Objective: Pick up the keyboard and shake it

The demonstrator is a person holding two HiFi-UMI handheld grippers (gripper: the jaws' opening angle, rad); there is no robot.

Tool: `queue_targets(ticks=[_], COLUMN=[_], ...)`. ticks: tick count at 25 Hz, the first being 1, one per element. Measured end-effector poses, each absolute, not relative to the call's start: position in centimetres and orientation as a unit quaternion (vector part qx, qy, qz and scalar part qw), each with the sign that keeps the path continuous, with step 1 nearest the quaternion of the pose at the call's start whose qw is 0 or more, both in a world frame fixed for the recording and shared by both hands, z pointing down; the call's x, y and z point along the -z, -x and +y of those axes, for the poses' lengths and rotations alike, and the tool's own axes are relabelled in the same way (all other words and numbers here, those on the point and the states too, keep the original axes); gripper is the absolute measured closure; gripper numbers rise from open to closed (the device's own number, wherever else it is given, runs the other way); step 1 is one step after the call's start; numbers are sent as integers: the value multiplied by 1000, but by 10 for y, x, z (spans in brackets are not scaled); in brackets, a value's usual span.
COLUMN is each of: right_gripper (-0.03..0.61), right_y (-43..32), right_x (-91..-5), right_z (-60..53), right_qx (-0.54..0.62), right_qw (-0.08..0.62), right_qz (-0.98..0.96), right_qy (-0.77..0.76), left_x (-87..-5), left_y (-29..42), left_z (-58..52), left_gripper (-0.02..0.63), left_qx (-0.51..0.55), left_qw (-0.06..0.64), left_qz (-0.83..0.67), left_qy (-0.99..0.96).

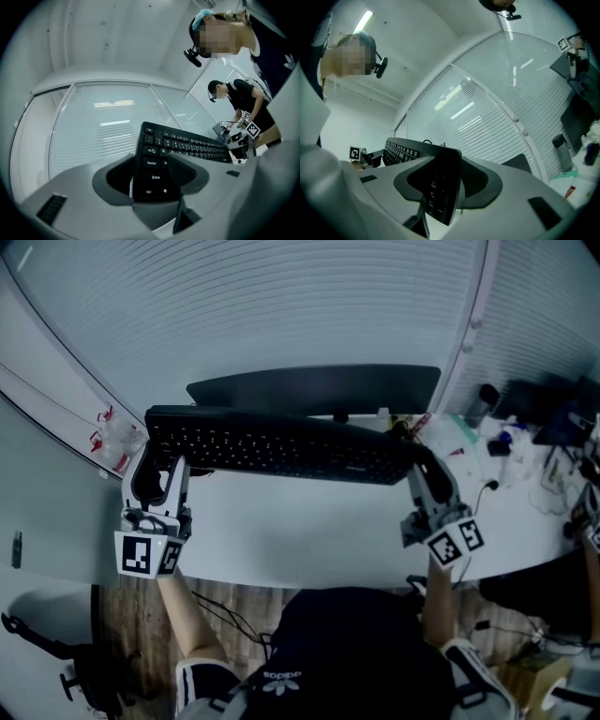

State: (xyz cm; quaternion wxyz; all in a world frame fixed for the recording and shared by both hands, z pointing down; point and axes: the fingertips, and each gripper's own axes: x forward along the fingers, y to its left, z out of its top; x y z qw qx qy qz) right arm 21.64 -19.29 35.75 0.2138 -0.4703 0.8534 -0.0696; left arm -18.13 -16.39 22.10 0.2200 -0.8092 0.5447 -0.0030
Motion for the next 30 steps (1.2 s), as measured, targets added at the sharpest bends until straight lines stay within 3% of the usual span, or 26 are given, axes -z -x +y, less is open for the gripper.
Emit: queue_targets(ticks=[30], right_gripper=[428], right_y=[-224], right_x=[-345], right_z=[-179], right_qx=[73], right_qw=[218], right_qz=[841], right_qy=[490], left_x=[-219], left_y=[176], left_z=[-167], left_gripper=[385], left_qx=[9], left_qw=[207], left_qz=[532], left_qy=[821])
